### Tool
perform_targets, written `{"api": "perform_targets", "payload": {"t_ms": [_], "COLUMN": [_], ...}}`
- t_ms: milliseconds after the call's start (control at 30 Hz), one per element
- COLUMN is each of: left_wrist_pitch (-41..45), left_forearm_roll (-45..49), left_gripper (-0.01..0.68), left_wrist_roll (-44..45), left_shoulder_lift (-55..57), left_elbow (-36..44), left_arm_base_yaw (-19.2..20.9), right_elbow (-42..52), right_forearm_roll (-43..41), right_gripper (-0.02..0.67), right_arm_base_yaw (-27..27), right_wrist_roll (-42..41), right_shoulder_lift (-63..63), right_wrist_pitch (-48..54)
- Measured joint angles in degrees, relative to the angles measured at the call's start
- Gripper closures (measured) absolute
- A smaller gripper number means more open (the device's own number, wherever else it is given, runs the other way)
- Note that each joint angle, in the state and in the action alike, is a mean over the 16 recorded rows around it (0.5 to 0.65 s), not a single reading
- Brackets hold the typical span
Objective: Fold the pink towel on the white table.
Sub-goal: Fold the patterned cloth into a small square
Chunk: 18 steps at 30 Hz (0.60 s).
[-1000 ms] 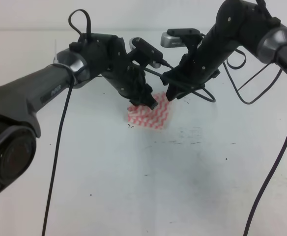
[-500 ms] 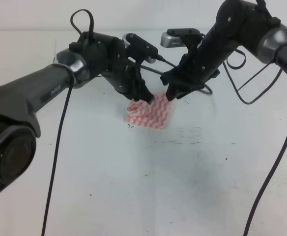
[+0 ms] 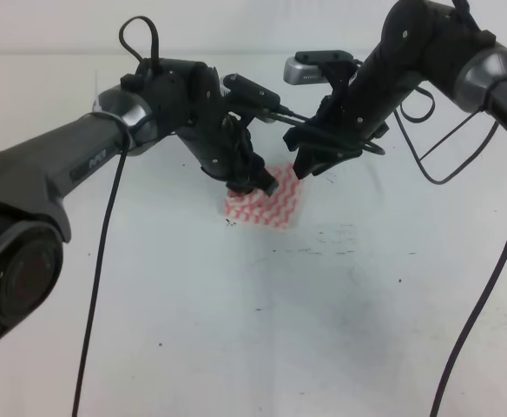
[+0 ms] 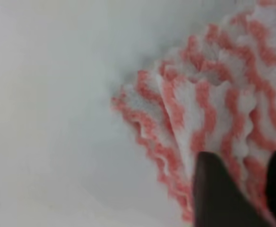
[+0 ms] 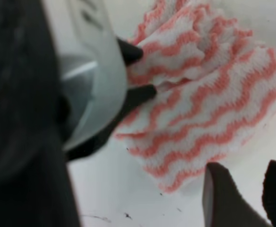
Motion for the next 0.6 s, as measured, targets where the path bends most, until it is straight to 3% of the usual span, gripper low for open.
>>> {"api": "perform_targets", "payload": {"t_ms": [333, 600], "left_wrist_pitch": [-1.13, -1.75], "left_forearm_roll": [-0.46, -0.46], "left_gripper": [0.245, 0.258], "left_wrist_roll": [0.99, 2.40], "left_shoulder_lift": [0.15, 0.83], "left_elbow": [0.00, 0.00], "left_arm_base_yaw": [0.01, -0.01], "right_elbow": [0.00, 0.00], "right_forearm_roll": [0.05, 0.02], "right_gripper": [0.464, 0.464], "right_arm_base_yaw": [-0.01, -0.06], "right_wrist_roll": [-0.02, -0.04], "right_shoulder_lift": [-0.16, -0.16], "right_wrist_pitch": [-0.11, -0.22]}}
